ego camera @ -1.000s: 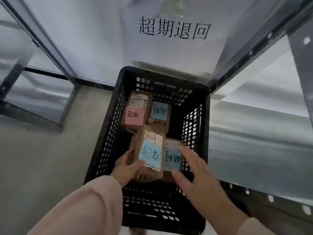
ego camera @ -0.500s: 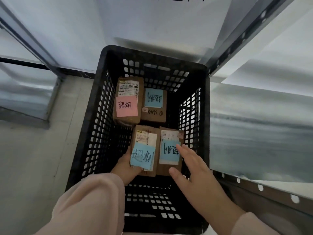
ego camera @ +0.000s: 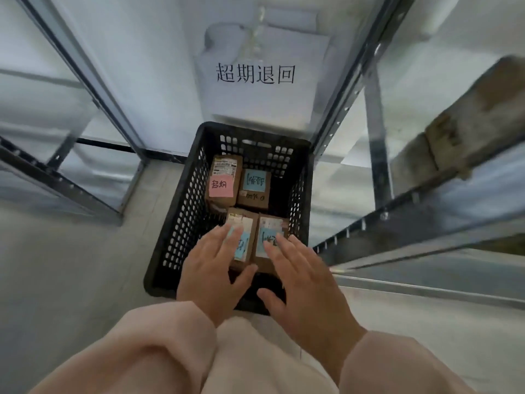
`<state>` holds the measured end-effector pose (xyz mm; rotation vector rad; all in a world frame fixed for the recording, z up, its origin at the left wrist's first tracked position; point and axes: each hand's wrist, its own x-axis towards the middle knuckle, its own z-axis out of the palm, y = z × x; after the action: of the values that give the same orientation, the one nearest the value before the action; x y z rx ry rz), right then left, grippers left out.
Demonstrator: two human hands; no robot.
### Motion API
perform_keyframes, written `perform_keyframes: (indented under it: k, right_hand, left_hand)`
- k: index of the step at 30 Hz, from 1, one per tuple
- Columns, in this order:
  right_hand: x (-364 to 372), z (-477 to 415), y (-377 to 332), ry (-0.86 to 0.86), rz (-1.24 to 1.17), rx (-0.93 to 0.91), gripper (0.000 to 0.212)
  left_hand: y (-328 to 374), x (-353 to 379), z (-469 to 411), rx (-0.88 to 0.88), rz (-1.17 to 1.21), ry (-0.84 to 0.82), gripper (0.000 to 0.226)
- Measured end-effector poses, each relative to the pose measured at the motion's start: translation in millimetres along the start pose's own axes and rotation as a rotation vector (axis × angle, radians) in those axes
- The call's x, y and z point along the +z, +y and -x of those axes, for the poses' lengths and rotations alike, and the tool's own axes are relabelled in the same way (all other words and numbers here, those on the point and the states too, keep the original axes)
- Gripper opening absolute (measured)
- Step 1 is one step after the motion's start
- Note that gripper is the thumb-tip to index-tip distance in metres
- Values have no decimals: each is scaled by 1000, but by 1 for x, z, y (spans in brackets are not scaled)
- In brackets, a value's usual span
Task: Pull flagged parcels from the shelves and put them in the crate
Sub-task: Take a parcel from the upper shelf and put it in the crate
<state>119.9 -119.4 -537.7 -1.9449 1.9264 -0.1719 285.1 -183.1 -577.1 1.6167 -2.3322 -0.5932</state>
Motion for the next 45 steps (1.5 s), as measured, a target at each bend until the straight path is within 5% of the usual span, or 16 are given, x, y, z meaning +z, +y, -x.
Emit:
perform_keyframes:
  k: [9,25,34,45]
  right_hand:
    - [-123,229,65,258,84,68,70]
    - [-389,541,215,849,350,554,80]
    - [-457,596,294,986,437,719,79]
    - [-565,555,414,1055,469,800,74]
  left_hand:
    - [224,-76,128,376,-102,183,61]
    - [664,-145,187,1017,-31,479,60]
    - [811,-130,166,1194,50,489,62]
    - [951,-119,54,1221,64,480,65]
